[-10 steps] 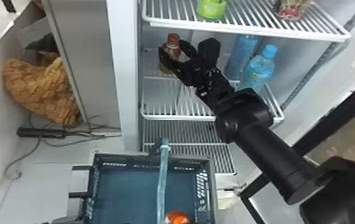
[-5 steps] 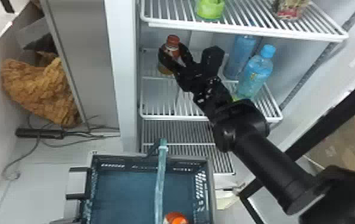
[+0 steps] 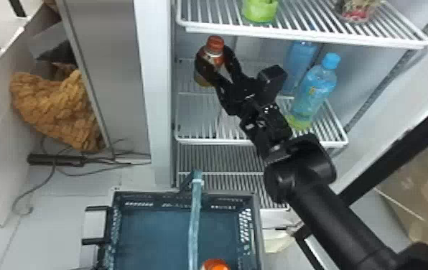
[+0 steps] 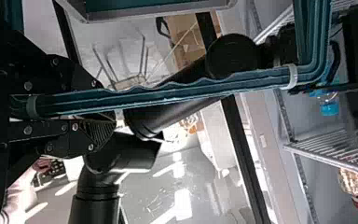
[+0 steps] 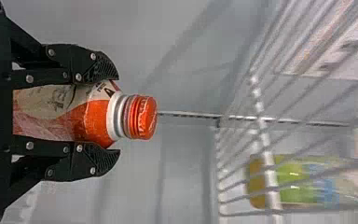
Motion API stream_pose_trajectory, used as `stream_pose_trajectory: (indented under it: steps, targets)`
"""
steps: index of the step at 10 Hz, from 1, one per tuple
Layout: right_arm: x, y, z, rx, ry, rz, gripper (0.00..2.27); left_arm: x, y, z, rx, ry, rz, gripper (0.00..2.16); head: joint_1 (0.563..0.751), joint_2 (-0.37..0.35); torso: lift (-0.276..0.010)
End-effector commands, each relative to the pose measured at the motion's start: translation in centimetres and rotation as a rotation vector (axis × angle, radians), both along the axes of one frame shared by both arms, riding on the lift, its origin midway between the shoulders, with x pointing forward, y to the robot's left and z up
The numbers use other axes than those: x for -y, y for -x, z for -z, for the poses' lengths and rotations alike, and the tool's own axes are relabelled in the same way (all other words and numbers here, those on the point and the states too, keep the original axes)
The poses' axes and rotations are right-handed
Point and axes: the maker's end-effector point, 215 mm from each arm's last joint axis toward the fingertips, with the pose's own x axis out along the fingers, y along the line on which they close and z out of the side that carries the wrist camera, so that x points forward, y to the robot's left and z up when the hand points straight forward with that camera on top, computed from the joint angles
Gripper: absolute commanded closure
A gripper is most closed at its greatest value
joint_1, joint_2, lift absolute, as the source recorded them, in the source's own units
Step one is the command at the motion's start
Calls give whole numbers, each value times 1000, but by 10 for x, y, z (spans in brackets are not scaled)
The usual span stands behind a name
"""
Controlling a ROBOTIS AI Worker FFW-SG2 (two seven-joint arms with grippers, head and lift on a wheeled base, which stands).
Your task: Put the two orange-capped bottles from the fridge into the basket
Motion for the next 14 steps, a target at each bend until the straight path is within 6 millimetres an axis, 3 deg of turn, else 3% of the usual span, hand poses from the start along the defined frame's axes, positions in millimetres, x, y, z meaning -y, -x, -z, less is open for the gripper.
stream_pose_trajectory:
  steps: [1,2,5,8,12,14]
  targets:
    - [17,20,-29,74,-12,32,880,-2,0,1,-2,-2,-4,1200,695,-161,-235]
    - [29,34,-42,90,-5,51,881,-3,1,0,-3,-1,-8,1200,695,-174,-235]
    - [50,81,-47,50,-13,53,880,-4,-1,0,-4,2,-15,1200,695,-220,-235]
    - [40,129,-35,-69,-38,-3,880,-5,-2,0,-3,1,-18,1200,695,-249,-235]
    - [39,210,-53,-217,-28,-66,880,-8,-2,1,-6,-2,-24,1200,695,-260,-235]
    - [51,235,-34,-367,37,-79,880,-8,-2,1,-6,0,-24,1200,695,-280,-235]
